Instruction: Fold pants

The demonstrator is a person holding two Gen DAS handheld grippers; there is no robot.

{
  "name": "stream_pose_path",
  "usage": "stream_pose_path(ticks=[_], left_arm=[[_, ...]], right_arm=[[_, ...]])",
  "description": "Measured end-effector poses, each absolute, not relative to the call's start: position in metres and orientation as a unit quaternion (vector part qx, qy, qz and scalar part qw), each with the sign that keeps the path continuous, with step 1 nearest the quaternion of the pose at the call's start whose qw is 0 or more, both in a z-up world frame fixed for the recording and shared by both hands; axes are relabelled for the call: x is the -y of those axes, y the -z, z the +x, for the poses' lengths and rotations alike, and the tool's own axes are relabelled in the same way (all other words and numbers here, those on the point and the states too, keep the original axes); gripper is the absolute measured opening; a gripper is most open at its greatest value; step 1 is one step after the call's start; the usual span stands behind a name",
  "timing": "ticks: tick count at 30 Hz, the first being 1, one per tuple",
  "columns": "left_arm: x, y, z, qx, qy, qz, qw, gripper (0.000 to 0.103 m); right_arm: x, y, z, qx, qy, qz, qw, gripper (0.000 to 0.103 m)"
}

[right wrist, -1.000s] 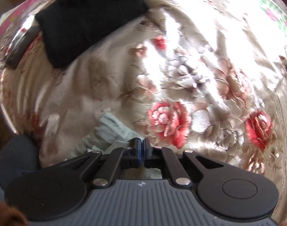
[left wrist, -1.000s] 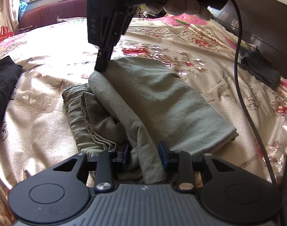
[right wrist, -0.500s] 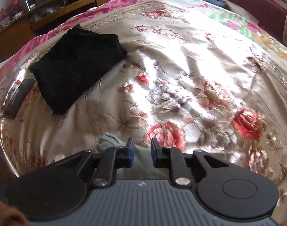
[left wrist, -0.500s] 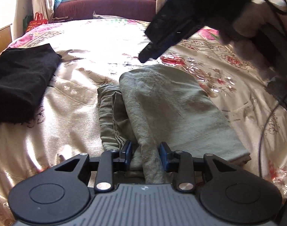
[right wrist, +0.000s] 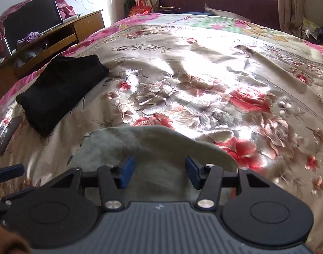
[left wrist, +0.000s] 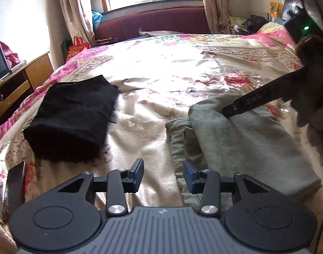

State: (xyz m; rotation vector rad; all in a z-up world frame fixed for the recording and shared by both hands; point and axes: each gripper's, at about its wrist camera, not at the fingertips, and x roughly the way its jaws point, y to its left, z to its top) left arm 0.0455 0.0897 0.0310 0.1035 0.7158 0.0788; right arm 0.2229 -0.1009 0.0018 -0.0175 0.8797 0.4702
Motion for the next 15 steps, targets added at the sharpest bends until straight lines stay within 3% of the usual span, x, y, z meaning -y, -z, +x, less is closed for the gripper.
stream_pose_path(ticks=[6, 10, 15], left_arm=[[-0.063, -0.036, 0.054, -0.325, 0.008, 0.089, 0.941, 0.055], [-0.051, -0.012, 0.064, -0.353, 0.029, 0.111, 0.929, 0.056], [-0.071, 0.003, 0.064, -0.37, 0.017, 0.111, 0.922, 0.068]], right_arm=[[0.054, 0.025, 0.257, -0.433, -0.242, -0.002, 0.868, 0.063], [0.064, 0.007, 0.247, -0.422, -0.258, 0.032, 0.869, 0.06], [0.132, -0.021, 0.195, -0.38, -0.217, 0.047, 0.898, 0.064]])
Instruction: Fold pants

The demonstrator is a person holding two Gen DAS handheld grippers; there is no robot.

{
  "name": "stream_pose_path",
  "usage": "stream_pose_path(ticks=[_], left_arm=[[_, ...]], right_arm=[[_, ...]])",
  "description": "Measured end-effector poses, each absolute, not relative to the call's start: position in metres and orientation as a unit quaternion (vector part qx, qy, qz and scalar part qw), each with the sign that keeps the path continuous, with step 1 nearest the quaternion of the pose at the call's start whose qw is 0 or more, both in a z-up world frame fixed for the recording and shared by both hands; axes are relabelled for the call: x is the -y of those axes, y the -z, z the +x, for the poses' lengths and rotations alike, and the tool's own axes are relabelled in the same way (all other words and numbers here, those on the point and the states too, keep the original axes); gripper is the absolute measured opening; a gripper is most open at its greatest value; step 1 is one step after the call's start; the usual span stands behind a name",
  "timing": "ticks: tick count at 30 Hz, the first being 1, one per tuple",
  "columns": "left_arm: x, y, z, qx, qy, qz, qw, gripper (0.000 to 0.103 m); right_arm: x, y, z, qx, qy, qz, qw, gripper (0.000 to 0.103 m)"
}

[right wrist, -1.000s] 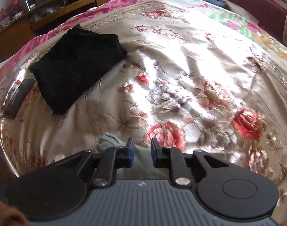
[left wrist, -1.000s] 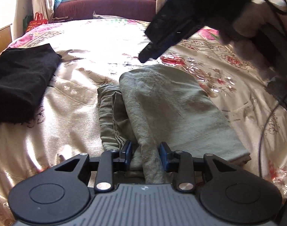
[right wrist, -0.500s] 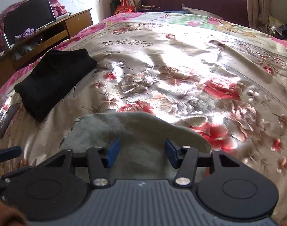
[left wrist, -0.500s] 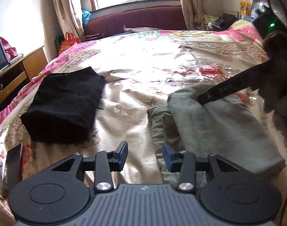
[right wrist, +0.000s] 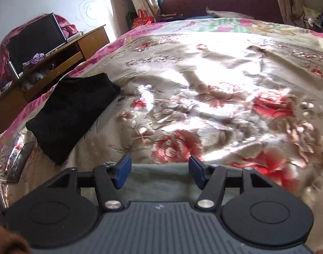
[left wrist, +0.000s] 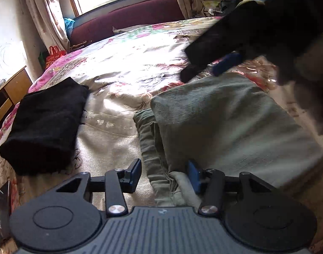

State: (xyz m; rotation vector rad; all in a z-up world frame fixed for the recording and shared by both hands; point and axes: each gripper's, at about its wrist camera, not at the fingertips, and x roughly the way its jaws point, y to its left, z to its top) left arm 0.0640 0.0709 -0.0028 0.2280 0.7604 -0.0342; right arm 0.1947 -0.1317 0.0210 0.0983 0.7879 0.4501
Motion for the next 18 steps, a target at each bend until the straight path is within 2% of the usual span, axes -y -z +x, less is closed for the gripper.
stream_pose_path(ticks=[3, 7, 13, 18], left_arm=[[-0.083, -0.004, 0.064, -0.368, -0.009, 0.104, 0.924, 0.071], [-0.089, -0.01, 0.065, -0.377, -0.04, 0.104, 0.92, 0.067], [-0.067, -0.049, 0.054, -0.302, -0.018, 0.098, 0.948, 0.067], [-0.043, -0.021, 0.08, -0.352, 0.019, 0.122, 0.928, 0.068]], right_arm=[[0.177, -0.012, 0.163, -0.395, -0.171, 0.081, 0.899, 0.065], [0.203, 0.013, 0.139, -0.422, -0.142, 0.117, 0.888, 0.065], [0.207, 0.026, 0.127, -0.413, -0.156, 0.202, 0.874, 0.067], [0.203, 0.032, 0.125, -0.431, -0.193, 0.232, 0.85, 0.067]])
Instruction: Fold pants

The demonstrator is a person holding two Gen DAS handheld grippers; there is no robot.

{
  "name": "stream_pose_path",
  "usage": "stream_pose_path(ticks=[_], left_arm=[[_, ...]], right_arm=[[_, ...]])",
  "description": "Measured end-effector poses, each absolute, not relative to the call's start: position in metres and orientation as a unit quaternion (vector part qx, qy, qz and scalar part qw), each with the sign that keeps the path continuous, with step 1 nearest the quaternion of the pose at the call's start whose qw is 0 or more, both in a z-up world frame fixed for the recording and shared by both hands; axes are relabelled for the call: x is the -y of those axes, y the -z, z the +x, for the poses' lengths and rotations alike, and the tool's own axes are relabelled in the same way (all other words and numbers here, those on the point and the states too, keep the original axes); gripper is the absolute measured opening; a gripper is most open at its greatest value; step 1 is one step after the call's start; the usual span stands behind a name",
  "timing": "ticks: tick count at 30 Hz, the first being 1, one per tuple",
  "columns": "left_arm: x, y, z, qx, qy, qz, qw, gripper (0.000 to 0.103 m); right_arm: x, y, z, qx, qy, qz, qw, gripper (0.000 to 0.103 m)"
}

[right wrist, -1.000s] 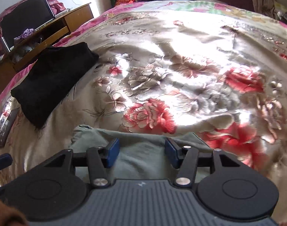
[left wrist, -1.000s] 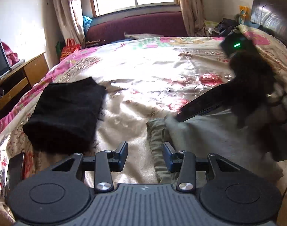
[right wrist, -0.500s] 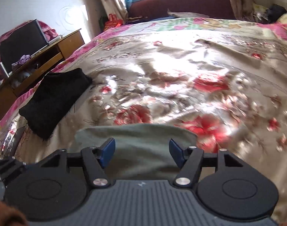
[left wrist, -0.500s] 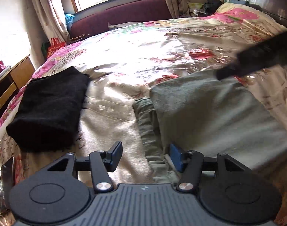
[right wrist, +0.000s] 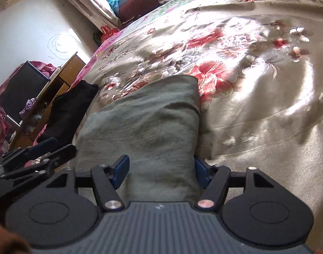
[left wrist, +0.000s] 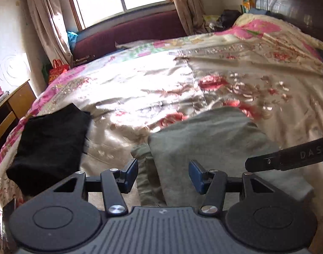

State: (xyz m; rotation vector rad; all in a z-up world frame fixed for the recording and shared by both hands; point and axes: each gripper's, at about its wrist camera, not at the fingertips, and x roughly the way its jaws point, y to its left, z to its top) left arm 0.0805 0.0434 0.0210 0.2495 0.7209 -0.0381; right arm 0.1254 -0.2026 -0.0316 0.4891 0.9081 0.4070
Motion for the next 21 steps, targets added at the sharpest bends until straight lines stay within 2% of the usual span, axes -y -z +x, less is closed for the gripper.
stream_pose_path(ticks=[2, 3, 4, 6, 9, 11, 13, 15, 17, 18, 20, 21], left_arm=[[-0.045, 0.001, 0.089, -0.395, 0.013, 0.131, 0.909, 0.069], [-0.049, 0.009, 0.089, -0.404, 0.007, 0.127, 0.906, 0.07], [-0.052, 0.011, 0.086, -0.403, 0.003, 0.12, 0.907, 0.07], [-0.052, 0.011, 0.081, -0.4, -0.003, 0.122, 0.908, 0.07], [-0.043, 0.012, 0.077, -0.392, -0.002, 0.149, 0.908, 0.069], [-0.039, 0.01, 0.073, -0.383, 0.007, 0.18, 0.906, 0.069], [-0.041, 0.008, 0.065, -0.373, 0.013, 0.205, 0.905, 0.071], [-0.046, 0.009, 0.06, -0.366, 0.014, 0.218, 0.905, 0.077], [-0.052, 0.009, 0.061, -0.369, 0.009, 0.21, 0.905, 0.081], [-0.054, 0.008, 0.063, -0.374, 0.006, 0.2, 0.905, 0.081], [-0.056, 0.009, 0.067, -0.379, 0.002, 0.191, 0.905, 0.081], [-0.056, 0.01, 0.068, -0.381, 0.003, 0.189, 0.905, 0.081]], right_arm=[[0.205, 0.032, 0.123, -0.445, -0.2, 0.247, 0.837, 0.052], [0.205, 0.032, 0.12, -0.454, -0.206, 0.251, 0.83, 0.035], [0.206, 0.031, 0.115, -0.46, -0.214, 0.256, 0.823, 0.027], [0.206, 0.03, 0.104, -0.464, -0.228, 0.259, 0.816, 0.026], [0.216, 0.042, 0.105, -0.468, -0.215, 0.292, 0.806, 0.027], [0.225, 0.044, 0.11, -0.465, -0.206, 0.339, 0.792, 0.034], [0.227, 0.037, 0.115, -0.441, -0.197, 0.339, 0.808, 0.051], [0.225, 0.036, 0.126, -0.426, -0.202, 0.351, 0.809, 0.061], [0.218, 0.044, 0.138, -0.435, -0.209, 0.375, 0.791, 0.062], [0.213, 0.048, 0.141, -0.436, -0.209, 0.377, 0.79, 0.059], [0.202, 0.049, 0.144, -0.442, -0.199, 0.36, 0.797, 0.037], [0.203, 0.048, 0.144, -0.442, -0.196, 0.363, 0.796, 0.02]])
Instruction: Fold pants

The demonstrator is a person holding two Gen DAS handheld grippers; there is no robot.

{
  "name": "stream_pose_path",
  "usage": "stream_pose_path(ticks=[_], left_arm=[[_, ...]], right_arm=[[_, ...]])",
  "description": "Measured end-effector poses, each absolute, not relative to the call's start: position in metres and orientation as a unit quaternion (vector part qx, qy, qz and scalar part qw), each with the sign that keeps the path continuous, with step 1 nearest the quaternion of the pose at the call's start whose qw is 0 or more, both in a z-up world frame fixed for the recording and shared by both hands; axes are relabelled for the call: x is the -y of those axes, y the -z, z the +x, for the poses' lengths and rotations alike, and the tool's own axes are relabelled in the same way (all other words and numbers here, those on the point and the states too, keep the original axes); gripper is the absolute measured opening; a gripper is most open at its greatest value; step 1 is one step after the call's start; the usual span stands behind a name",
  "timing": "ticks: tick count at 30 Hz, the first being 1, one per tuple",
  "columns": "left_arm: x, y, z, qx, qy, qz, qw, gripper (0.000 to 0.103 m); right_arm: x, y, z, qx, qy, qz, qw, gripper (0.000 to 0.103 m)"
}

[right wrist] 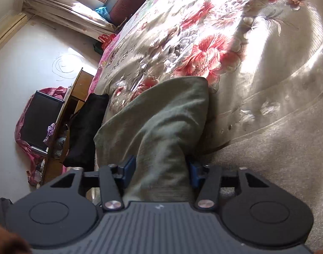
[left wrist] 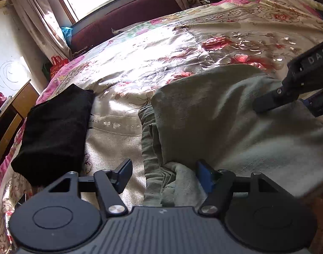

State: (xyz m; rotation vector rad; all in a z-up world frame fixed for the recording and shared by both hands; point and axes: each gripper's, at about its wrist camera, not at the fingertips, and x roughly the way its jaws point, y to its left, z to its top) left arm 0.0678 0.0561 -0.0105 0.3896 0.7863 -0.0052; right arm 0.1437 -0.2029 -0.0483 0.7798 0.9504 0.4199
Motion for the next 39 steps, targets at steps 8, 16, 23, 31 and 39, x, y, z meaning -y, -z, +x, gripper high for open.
stream_pose_path(ticks=[8, 16, 23, 31, 39], left_arm=[[-0.028, 0.019, 0.094, -0.384, 0.046, 0.127, 0.913, 0.067], [0.001, 0.008, 0.115, -0.384, 0.059, 0.133, 0.912, 0.068], [-0.01, 0.0, 0.086, -0.387, 0.044, 0.114, 0.914, 0.07], [-0.007, -0.012, 0.057, -0.375, 0.042, 0.121, 0.918, 0.072], [-0.005, -0.014, 0.042, -0.37, 0.041, 0.119, 0.92, 0.077]], right_arm=[[0.26, 0.028, 0.142, -0.434, -0.136, 0.326, 0.829, 0.007], [0.26, 0.004, 0.143, -0.42, -0.094, 0.255, 0.866, 0.014], [0.222, -0.02, 0.089, -0.39, -0.1, 0.199, 0.893, 0.017], [0.203, -0.016, 0.061, -0.397, -0.095, 0.206, 0.889, 0.029], [0.188, -0.018, 0.04, -0.394, -0.099, 0.185, 0.895, 0.031]])
